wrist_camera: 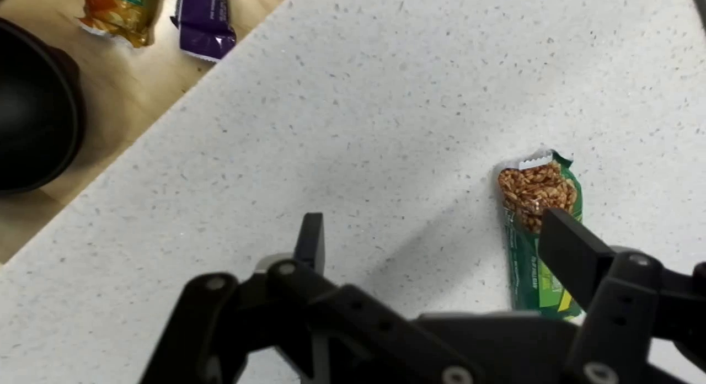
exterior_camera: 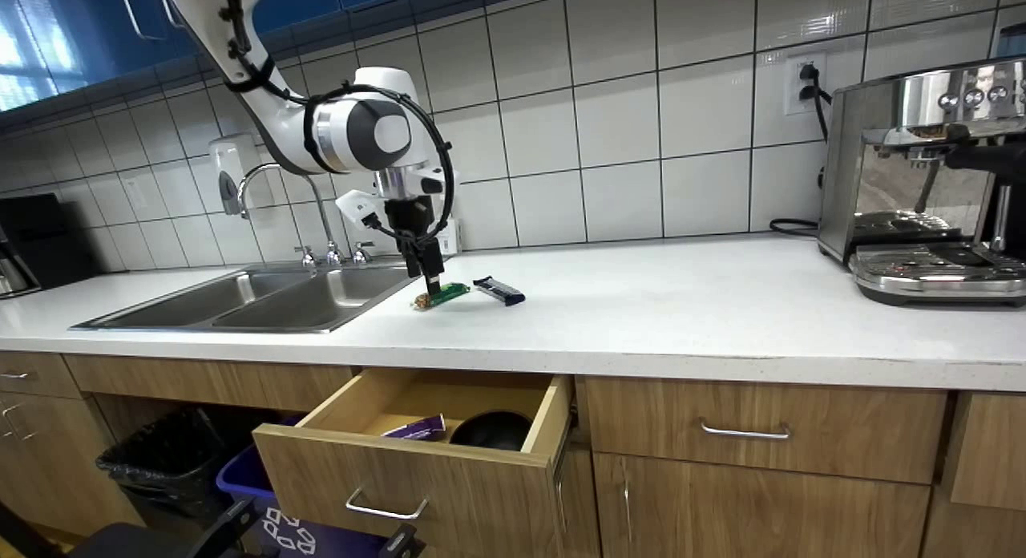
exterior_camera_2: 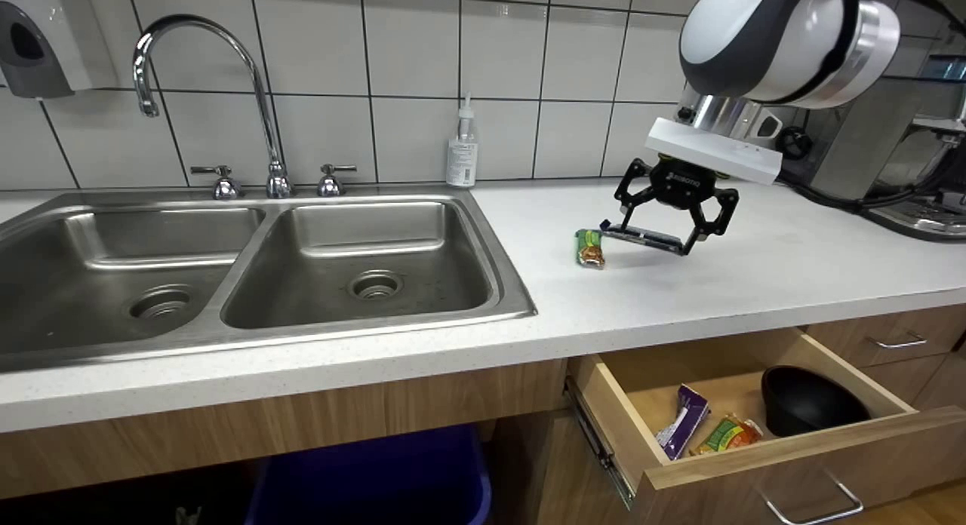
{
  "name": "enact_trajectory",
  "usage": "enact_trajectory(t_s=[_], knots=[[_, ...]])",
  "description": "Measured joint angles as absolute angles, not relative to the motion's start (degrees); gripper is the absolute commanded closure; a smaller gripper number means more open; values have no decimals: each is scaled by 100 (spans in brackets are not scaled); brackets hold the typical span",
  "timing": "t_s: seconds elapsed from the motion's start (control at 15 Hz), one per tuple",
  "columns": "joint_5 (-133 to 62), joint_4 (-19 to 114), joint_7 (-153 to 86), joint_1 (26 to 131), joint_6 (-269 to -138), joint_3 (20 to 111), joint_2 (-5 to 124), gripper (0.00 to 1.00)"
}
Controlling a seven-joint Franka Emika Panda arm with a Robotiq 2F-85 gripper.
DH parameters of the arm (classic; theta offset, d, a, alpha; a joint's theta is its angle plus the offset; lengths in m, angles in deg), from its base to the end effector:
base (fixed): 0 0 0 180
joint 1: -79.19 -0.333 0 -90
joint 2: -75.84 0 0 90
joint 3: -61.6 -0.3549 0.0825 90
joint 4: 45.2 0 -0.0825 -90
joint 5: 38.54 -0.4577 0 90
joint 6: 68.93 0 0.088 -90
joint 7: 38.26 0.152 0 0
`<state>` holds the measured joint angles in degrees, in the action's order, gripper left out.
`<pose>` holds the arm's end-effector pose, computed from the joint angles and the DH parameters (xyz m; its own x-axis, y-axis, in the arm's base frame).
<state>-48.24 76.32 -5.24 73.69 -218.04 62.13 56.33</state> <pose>0.6543 0.0573 0.1979 0.8053 -0.5903 0.0557 -0.5765 -0.8015 -0.1589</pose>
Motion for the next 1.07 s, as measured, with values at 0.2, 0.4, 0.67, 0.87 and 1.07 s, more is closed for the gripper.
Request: enact_trajectory(t_s=[0.2,0.4,0.67,0.87,1.07], knots=[[-4824,7269,-524,7287,-21677,6214,5361,0],[-4812,6934,-522,7212,-21632,6235,5102,0],[-4794,6492,-522,7131,-21510,6290,4765,0],[-4760,6136,-517,7090,-21341,6337,4510,0],[-4745,5776,-515,7039,-21162,6391,4251,0]])
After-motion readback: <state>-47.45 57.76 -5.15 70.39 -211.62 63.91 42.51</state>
